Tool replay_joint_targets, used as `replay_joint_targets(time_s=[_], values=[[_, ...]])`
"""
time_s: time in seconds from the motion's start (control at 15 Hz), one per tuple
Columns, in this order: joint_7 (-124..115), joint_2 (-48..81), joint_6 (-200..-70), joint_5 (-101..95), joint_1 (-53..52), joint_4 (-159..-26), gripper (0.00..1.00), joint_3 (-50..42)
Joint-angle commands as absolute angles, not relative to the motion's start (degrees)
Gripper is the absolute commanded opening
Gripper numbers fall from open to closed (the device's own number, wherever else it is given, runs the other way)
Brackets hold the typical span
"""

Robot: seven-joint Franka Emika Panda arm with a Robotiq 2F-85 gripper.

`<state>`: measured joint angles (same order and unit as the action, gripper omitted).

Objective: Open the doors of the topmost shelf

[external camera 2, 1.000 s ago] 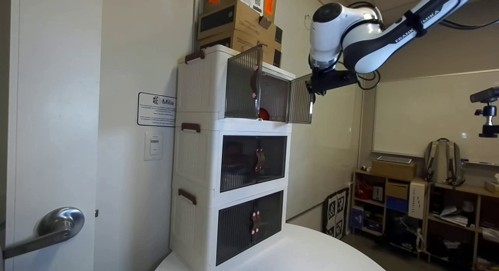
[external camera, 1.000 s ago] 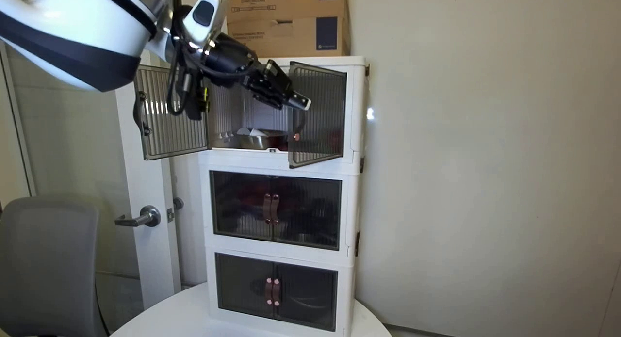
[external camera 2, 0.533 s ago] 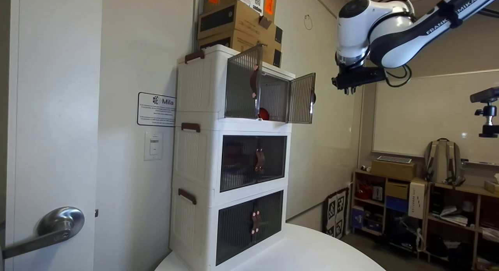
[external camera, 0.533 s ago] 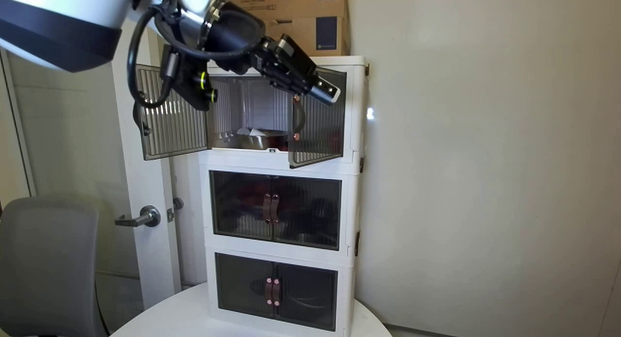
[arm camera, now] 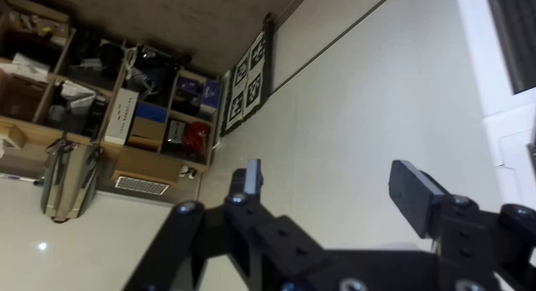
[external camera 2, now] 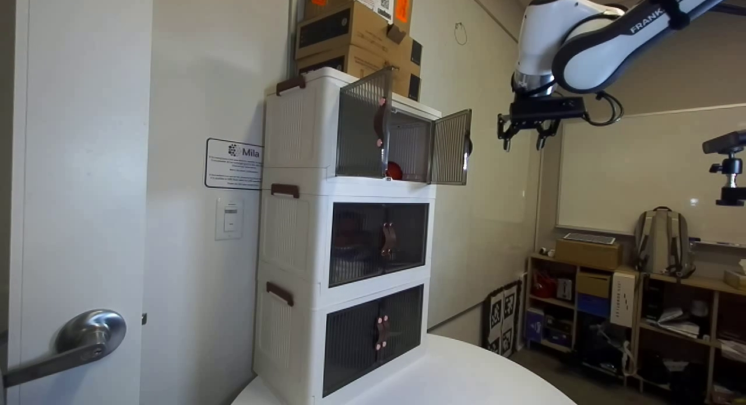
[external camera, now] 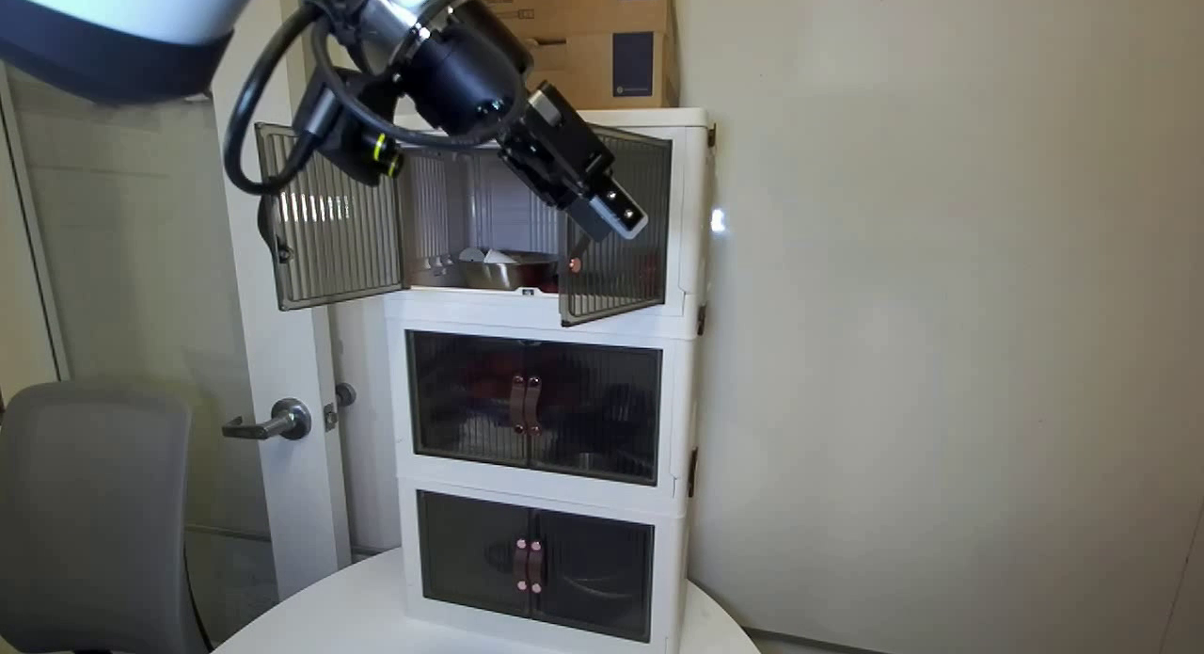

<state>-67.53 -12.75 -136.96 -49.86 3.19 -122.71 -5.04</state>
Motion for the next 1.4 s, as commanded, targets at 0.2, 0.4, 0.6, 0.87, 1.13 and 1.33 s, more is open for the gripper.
replay_joint_targets(time_s=[0.2, 0.4, 0.6, 0.87, 1.13, 1.33], values=[[-39.64, -16.86, -135.52, -22.69, -3.77, -121.48, 1.00, -7.19], [-28.33, -20.54, -131.49, -10.39, -3.25, -121.70, 1.00, -3.33], [-19.78, -24.92, -125.11, -0.75, -4.38, -122.34, 1.00, -1.08], [-11.27, -30.41, -116.26, 9.19, -7.08, -123.77, 1.00, 0.32], [-9.97, -30.71, -113.12, 11.78, -6.33, -123.30, 1.00, 2.15], [-9.03, -31.85, -112.53, 12.48, -6.77, -124.21, 1.00, 2.15]])
